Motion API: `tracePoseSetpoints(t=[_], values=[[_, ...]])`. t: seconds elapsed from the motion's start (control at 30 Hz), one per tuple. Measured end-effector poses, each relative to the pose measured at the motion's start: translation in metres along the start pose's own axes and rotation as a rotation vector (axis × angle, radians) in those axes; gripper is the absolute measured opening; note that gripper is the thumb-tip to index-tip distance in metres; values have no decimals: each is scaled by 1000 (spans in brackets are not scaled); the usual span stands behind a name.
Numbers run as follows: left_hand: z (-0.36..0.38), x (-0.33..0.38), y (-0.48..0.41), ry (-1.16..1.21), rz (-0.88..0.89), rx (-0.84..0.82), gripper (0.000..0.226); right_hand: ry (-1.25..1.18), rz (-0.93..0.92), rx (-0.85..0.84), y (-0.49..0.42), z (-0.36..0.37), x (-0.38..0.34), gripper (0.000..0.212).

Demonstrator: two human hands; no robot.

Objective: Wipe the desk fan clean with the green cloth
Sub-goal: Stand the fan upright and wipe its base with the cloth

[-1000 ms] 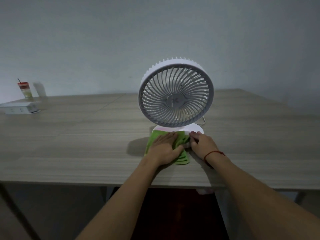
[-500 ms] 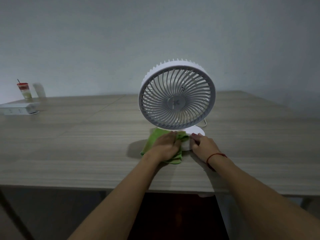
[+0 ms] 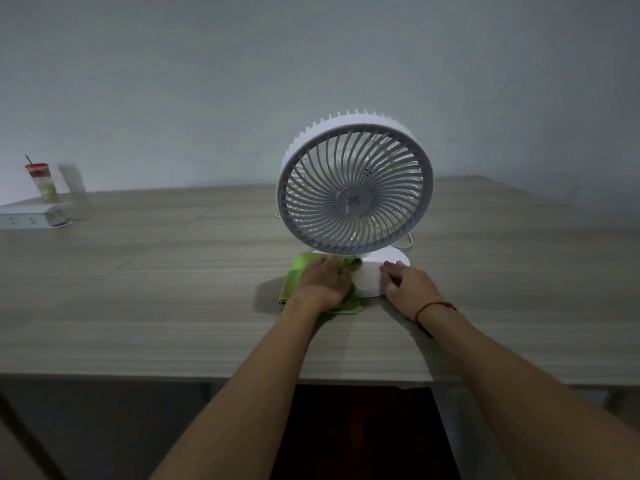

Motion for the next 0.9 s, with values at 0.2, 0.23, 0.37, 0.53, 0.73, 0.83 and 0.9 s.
tracePoseSetpoints(t=[0.2,0.23,0.37,0.53,0.73,0.83,0.9], values=[[11,10,30,100,152,-49,54,41,-22,3,2,-2,-4,39],[11,8,28,100,134,-49,55,35,-16,10,1,-2,-3,39],[13,2,22,76,57,-34,58,50,-8,13,-1,-1,-3,40],[11,-21,-8,52,-77,-34,61,82,4,-12,-6,1,-1,43],[17,-41,-45,4,-179,-102,71,104,-16,-4,-12,3,-5,40],[11,-11,-28,-70,2,-72,70,81,-21,-2,-17,-1,-4,40],[12,0,-13,-37,97,-63,59,45,-37,-1,-19,-4,-4,39]])
Point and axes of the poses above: each hand's wrist, its own y-axis away from the middle knuckle, its own z-axis out of the palm, x = y × z, the point moved 10 cm from there along -y, towards the middle knuckle, and after that the axes turned 5 degrees about -y, right-handed, at the moved point
